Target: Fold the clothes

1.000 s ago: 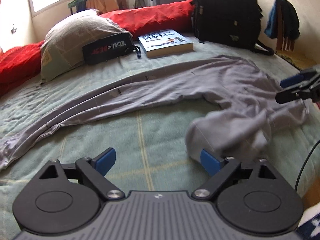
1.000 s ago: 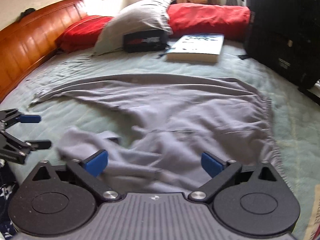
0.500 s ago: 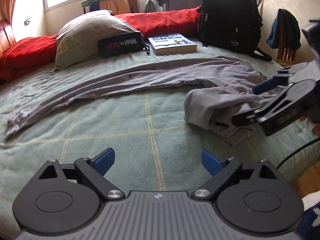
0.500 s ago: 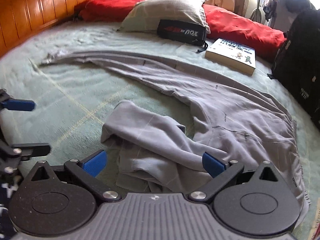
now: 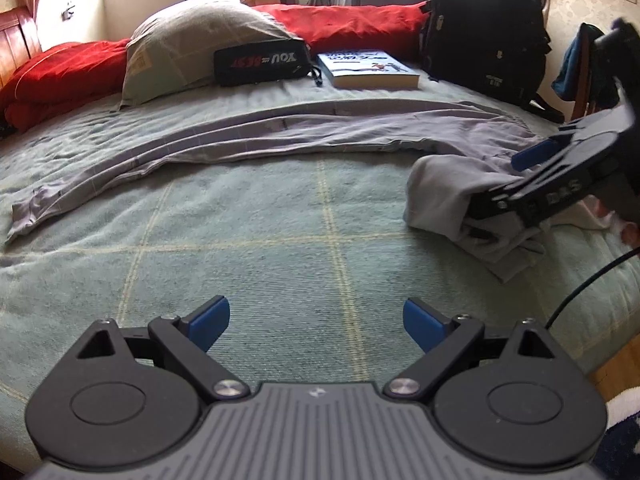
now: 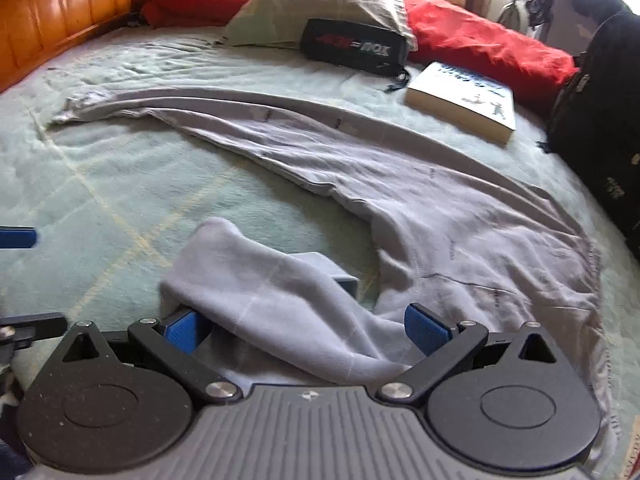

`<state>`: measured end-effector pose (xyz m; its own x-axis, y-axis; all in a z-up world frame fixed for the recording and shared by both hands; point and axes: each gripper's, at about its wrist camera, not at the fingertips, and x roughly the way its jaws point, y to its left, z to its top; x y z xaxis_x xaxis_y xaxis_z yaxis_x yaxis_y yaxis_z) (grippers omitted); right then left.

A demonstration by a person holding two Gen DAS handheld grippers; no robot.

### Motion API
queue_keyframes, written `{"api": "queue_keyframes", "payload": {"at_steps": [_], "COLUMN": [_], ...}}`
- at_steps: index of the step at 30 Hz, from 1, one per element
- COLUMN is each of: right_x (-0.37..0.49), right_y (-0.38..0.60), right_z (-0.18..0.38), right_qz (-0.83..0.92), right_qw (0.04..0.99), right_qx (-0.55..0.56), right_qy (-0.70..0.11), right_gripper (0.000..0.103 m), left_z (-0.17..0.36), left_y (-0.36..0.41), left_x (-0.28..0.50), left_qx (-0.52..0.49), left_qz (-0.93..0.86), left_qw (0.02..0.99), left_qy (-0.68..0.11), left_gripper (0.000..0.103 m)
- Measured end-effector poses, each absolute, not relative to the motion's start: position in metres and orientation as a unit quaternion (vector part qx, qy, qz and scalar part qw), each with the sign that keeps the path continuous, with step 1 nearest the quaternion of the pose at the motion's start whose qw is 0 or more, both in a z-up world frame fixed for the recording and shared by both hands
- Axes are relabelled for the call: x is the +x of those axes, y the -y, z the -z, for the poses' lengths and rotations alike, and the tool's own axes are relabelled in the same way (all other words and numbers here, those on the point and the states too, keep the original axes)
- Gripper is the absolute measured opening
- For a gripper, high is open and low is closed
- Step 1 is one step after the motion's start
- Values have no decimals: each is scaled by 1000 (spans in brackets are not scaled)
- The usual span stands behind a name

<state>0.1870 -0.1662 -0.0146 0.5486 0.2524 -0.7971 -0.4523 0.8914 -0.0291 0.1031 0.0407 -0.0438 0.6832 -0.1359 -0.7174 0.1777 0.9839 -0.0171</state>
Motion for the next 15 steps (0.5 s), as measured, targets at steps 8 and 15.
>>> {"api": "queue_keyframes", "payload": {"at_steps": [8,15], "right_x": [188,219], "right_y": [180,178], "right_z": [-18,-34], "right_qz": [-282,-337], "right_qw": [869,850], "right_qx": [-33,49], "right_qy": [-405,-401], "right_gripper": [103,103], "left_z": [47,40], "left_y": [-61,-113], "left_x": [131,172], "left_qx": [3,-44], "left_qz": [66,21], "left_qw": [915,916], "left_qy": [-399,-397], "left_gripper": [94,94]}}
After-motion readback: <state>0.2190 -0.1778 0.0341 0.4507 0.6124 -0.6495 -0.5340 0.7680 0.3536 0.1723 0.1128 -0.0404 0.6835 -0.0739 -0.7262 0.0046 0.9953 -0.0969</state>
